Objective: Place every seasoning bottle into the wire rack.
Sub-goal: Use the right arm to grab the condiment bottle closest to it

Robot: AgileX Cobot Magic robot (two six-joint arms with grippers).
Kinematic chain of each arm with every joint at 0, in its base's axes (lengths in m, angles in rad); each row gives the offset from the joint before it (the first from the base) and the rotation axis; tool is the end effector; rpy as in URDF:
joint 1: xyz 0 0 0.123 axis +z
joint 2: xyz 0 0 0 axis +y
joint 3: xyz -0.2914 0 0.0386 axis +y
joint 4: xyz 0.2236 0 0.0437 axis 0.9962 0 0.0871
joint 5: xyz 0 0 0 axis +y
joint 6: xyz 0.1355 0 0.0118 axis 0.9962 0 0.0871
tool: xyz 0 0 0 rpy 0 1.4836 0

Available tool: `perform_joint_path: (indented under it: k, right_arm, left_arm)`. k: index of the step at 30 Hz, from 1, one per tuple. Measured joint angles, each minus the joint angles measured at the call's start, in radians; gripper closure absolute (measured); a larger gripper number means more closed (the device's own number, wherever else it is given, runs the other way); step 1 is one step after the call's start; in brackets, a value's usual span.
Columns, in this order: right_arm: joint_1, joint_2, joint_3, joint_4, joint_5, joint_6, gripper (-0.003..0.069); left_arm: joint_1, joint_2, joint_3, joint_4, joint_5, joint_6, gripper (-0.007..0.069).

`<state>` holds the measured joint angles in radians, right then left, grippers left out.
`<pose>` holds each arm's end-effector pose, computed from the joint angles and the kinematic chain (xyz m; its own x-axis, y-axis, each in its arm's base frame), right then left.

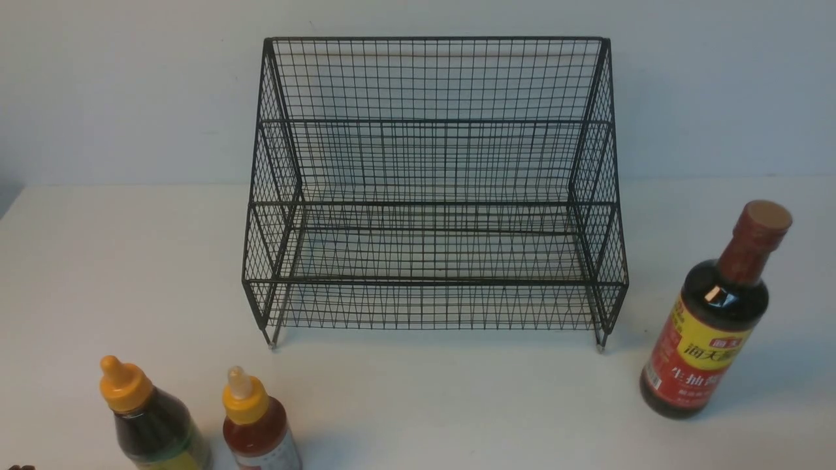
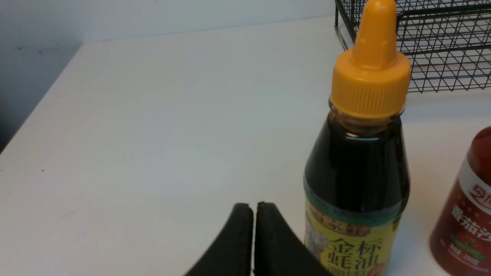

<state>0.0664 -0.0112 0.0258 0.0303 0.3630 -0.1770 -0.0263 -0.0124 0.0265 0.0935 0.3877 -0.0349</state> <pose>0.0625 0.0056 0.1598 -0.2711 -0.1665 -0.9481 -0.1181 0.9832 -0.1389 0.0617 0.0032 0.1566 -0.3078 0.0598 -0.9496 0.0086 0.9982 0.0600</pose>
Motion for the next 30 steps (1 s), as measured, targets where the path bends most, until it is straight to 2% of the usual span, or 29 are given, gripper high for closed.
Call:
perform_joint_path:
  k: [3,7,8,11,14,17,25,30]
  right_arm:
    - [0.0,0.0,0.0,0.054,-0.001,0.027,0.0674]
    - [0.0,0.0,0.002,0.282,-0.02,0.115,0.0674]
    - [0.0,0.0,0.002,0.387,-0.029,0.145,0.0674]
    - [0.0,0.0,0.002,0.58,-0.043,0.195,0.0674]
    - [0.0,0.0,0.002,0.703,-0.054,0.2,0.0674]
    - [0.0,0.0,0.002,0.748,-0.074,0.196,0.0674]
    - [0.0,0.0,0.002,0.772,-0.078,0.193,0.0674]
    - [0.0,0.0,0.002,0.918,-0.079,0.19,0.0674]
  left_arm:
    - [0.0,0.0,0.0,0.0,0.0,0.0,0.0629]
    - [0.0,0.0,0.0,0.0,0.0,0.0,0.0629]
    - [0.0,0.0,0.0,0.0,0.0,0.0,0.0629]
    - [0.0,0.0,0.0,0.0,0.0,0.0,0.0629]
    - [0.0,0.0,0.0,0.0,0.0,0.0,0.0629]
    - [0.0,0.0,0.0,0.0,0.0,0.0,0.0629]
    - [0.0,0.0,0.0,0.0,0.0,0.0,0.0629]
    - [0.0,0.0,0.0,0.0,0.0,0.0,0.0629]
